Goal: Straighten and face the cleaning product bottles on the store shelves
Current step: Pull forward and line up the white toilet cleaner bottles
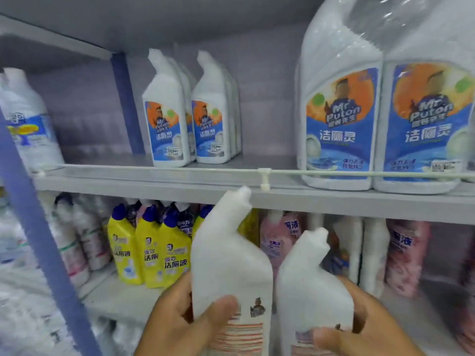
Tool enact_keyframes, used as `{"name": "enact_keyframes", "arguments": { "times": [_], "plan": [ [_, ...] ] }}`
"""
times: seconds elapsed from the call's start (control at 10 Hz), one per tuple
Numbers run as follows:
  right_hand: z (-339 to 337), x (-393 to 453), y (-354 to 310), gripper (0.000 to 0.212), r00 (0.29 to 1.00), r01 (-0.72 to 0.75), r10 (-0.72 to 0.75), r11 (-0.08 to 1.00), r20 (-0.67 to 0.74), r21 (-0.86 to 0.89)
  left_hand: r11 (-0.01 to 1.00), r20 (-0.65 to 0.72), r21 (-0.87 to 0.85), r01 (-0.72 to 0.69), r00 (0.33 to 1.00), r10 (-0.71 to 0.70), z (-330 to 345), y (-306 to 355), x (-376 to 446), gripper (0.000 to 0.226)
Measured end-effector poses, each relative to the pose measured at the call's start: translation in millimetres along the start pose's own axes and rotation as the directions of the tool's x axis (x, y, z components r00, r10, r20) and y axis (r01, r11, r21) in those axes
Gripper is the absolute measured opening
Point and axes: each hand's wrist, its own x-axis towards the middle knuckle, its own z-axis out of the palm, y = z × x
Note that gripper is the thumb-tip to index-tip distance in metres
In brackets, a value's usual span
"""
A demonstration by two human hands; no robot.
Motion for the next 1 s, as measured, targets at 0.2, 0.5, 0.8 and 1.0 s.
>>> {"name": "enact_keyframes", "arguments": {
  "times": [0.2,0.5,0.8,1.0],
  "plan": [
    [75.7,16.5,-66.3,0.089,0.997,0.073,-0.076,0.949,-0.002,0.307,0.974,-0.151,-0.169,-0.153,0.98,0.128,-100.2,12.3,27.9,0.079],
    [107.2,71.2,-184.1,0.082,0.907,0.402,-0.365,0.899,-0.207,0.176,0.883,-0.167,-0.16,-0.441,0.894,0.416,-195.6,101.1,91.4,0.037],
    [86.9,152.5,-274.8,0.044,0.88,0.398,-0.378,0.917,-0.287,0.015,0.904,-0.064,-0.149,-0.402,0.916,0.397,-212.0,152.3,195.1,0.026],
    [86.2,197.8,-257.1,0.035,0.944,0.204,-0.199,0.979,-0.264,-0.012,0.97,0.028,-0.049,-0.237,0.971,0.239,-208.9,127.2,231.8,0.024]
  ]
}}
